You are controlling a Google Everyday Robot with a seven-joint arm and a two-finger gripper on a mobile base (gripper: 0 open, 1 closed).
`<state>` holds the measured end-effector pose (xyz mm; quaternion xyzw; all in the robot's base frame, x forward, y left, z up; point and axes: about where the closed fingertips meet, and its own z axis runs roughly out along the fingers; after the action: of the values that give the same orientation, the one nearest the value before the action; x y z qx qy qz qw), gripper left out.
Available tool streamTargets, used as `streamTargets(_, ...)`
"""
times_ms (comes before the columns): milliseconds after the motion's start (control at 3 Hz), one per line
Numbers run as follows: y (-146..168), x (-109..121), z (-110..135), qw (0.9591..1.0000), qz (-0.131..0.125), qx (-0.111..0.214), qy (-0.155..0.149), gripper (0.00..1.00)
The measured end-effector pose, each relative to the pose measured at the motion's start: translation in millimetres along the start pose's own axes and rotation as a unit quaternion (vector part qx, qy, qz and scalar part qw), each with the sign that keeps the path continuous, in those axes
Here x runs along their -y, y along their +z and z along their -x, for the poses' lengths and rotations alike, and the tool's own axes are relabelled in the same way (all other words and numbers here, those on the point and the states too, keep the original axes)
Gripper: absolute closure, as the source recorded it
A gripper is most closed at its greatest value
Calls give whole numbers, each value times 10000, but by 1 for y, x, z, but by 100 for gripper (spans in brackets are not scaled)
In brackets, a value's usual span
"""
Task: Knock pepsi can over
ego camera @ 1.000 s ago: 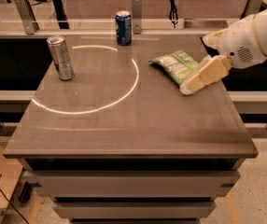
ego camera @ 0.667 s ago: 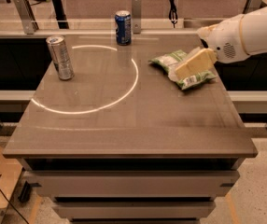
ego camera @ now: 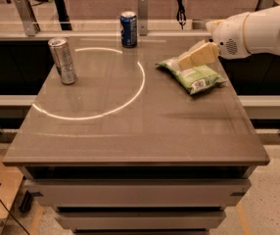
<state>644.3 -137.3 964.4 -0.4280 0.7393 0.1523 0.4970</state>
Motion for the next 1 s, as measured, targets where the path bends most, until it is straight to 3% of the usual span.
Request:
streamTargets(333,6,-3,-1,10000,-6,19,64,0)
streamTargets(1000,62,19,16,9989,-165,435,64,0)
